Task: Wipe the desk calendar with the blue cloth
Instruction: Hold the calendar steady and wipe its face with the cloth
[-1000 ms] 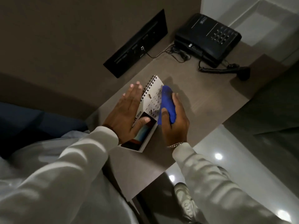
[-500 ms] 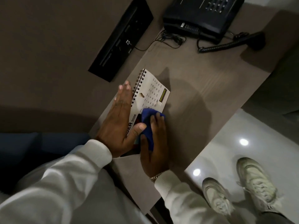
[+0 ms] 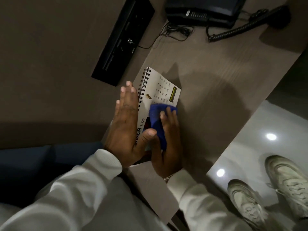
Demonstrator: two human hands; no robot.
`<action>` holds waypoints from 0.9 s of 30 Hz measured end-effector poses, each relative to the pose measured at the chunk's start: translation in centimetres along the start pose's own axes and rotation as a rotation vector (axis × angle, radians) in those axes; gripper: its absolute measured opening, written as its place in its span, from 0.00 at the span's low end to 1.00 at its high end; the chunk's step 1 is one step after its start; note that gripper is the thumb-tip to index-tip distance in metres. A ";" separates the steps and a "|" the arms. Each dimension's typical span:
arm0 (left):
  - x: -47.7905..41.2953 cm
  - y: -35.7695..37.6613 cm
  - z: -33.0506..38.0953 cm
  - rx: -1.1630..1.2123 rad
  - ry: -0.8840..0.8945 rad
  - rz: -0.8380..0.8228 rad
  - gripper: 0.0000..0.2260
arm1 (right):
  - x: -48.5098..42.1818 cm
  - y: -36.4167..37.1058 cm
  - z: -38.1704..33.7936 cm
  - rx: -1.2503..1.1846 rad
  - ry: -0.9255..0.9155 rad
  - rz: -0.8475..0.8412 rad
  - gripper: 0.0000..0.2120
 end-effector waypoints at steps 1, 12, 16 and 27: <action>0.0 0.0 -0.1 -0.012 0.007 0.006 0.42 | -1.3 -0.2 -0.1 0.018 -0.023 -0.016 0.26; 0.0 0.0 0.1 -0.111 0.005 0.018 0.41 | -1.0 -0.4 0.1 0.101 -0.015 -0.059 0.27; -0.1 0.1 -0.1 -0.099 0.005 -0.001 0.41 | -3.7 -0.4 -1.5 0.128 -0.112 -0.078 0.25; 0.0 0.0 0.1 -0.074 0.016 0.010 0.42 | -0.6 0.3 -1.3 0.116 -0.041 -0.057 0.24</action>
Point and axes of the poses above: each hand's wrist, its own x-axis away from the middle knuckle, its own y-axis out of the palm, z = x × y, the point moved 4 cm from there along -x, towards the middle knuckle, and after that the axes turned 12 degrees about -z, right-handed, at the moved point
